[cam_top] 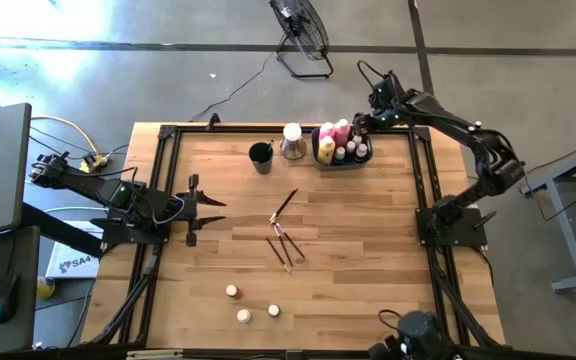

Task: Pick & Place Paint Supplies
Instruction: Put the small yellow paint bottle into the blue bin

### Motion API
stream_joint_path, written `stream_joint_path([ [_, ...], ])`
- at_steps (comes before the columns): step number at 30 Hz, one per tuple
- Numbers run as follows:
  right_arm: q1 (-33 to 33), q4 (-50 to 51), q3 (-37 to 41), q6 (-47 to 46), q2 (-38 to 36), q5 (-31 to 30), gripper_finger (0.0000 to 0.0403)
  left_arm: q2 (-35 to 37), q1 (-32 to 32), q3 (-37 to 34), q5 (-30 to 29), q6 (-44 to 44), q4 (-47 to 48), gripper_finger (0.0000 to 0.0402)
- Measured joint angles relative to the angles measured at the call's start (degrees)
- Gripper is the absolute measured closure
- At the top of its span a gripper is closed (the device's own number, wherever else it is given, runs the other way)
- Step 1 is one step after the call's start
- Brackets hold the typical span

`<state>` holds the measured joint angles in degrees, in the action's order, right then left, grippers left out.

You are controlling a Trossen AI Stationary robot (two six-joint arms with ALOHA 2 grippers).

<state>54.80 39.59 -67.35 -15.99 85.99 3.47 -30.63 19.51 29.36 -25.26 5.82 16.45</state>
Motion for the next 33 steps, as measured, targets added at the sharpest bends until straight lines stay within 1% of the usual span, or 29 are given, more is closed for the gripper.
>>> stream_joint_path([
  [4,0.0,-0.02,0.0,0.0,1.55,-0.26,0.0286,0.0,0.0,0.0,0.0,0.0,-0.01,0.0258],
  [10,-0.02,-0.83,0.0,-0.28,3.78,-1.01,0.028,0.0,0.0,0.0,0.0,0.02,-0.01,0.0258],
  [17,-0.04,-1.65,0.0,-0.41,6.89,-1.38,0.0286,0.0,0.0,0.0,0.02,0.11,-0.01,0.0258],
  [22,-0.04,-2.25,0.0,-0.44,8.0,-1.54,0.0279,0.0,0.0,-0.02,0.02,0.11,-0.01,0.0258],
  [27,-0.05,-3.53,0.0,-0.44,8.22,-1.6,0.0283,0.0,0.0,0.0,0.02,0.11,0.01,0.0258],
  [29,-0.04,-4.06,0.0,-0.44,8.22,-1.35,0.0279,0.0,0.0,0.0,0.02,0.11,-0.01,0.0258],
  [33,-0.02,-5.08,-0.09,-0.44,8.22,-0.89,0.0256,0.0,0.0,0.0,0.04,0.11,-0.01,0.0258],
])
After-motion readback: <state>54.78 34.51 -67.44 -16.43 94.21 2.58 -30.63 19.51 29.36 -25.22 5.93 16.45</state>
